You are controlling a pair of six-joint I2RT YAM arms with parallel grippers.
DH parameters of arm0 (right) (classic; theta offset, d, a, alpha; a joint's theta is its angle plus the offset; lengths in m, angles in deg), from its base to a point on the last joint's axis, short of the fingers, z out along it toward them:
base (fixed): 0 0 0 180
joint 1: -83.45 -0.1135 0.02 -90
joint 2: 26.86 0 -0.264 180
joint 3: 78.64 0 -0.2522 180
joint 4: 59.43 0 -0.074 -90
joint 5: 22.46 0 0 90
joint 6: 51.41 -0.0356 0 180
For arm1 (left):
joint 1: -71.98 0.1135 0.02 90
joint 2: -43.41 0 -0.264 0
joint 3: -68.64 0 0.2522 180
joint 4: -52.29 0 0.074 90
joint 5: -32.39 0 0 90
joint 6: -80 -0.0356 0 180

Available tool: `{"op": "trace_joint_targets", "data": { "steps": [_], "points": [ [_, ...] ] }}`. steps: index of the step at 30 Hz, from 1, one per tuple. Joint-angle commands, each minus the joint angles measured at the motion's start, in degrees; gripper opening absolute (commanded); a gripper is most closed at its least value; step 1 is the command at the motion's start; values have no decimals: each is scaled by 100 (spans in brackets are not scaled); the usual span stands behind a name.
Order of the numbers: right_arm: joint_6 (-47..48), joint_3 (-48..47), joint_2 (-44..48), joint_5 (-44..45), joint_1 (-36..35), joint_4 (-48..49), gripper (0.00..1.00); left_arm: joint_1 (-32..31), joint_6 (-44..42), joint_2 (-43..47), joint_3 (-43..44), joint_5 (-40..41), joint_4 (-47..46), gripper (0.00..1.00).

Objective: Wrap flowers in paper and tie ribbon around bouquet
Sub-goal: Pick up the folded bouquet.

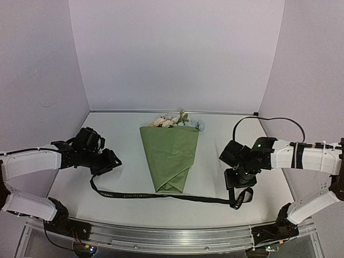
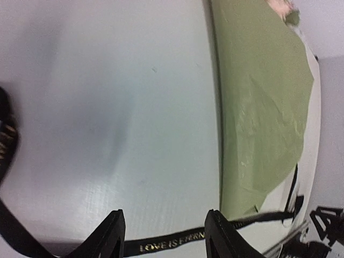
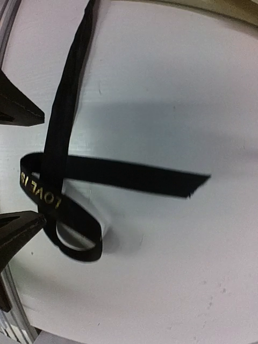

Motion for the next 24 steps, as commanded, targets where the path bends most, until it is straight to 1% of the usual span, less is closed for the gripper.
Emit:
{"op": "trace_joint_targets", "data": {
  "steps": [1,3,5,6,7,8,11,14,16,18,21,24],
  "points": [
    [-308,-246,-700,-612,-408,1007,52,-780,-85,-413,65,-980,-1094,50],
    [-512,-240,-976,-866,-459,1549,48,-978,123,-764,50,-1168,-1617,47],
    [-732,-250,-1290,-1235,-470,2125,45,-1042,341,-1165,42,-1509,-2423,45],
    [-816,-237,-1394,-1361,-474,2435,45,-1082,398,-1376,85,-1614,-2679,46],
    [-905,-197,-1483,-1467,-474,2637,45,-1128,390,-1614,143,-1674,-2844,49],
    [-961,-156,-1532,-1523,-474,2925,46,-1160,370,-1819,208,-1662,-2847,50],
    [-904,-258,-1677,-1445,-474,3233,53,-1170,410,-2122,258,-1612,-2850,52],
    [-800,-432,-1776,-1395,-385,3468,64,-1115,347,-2324,470,-1229,-2567,54],
    [-843,-425,-1859,-1486,-250,3775,71,-953,367,-2460,569,-1263,-2636,56],
    [-994,-423,-1993,-1799,-35,4135,74,-736,426,-2620,633,-1558,-2736,57],
    [-1123,-471,-2199,-2210,121,4432,77,-692,341,-2709,731,-1805,-2696,57],
    [-1076,-524,-2325,-2286,186,4625,79,-612,165,-2804,850,-1884,-2608,60]
  ]
}}
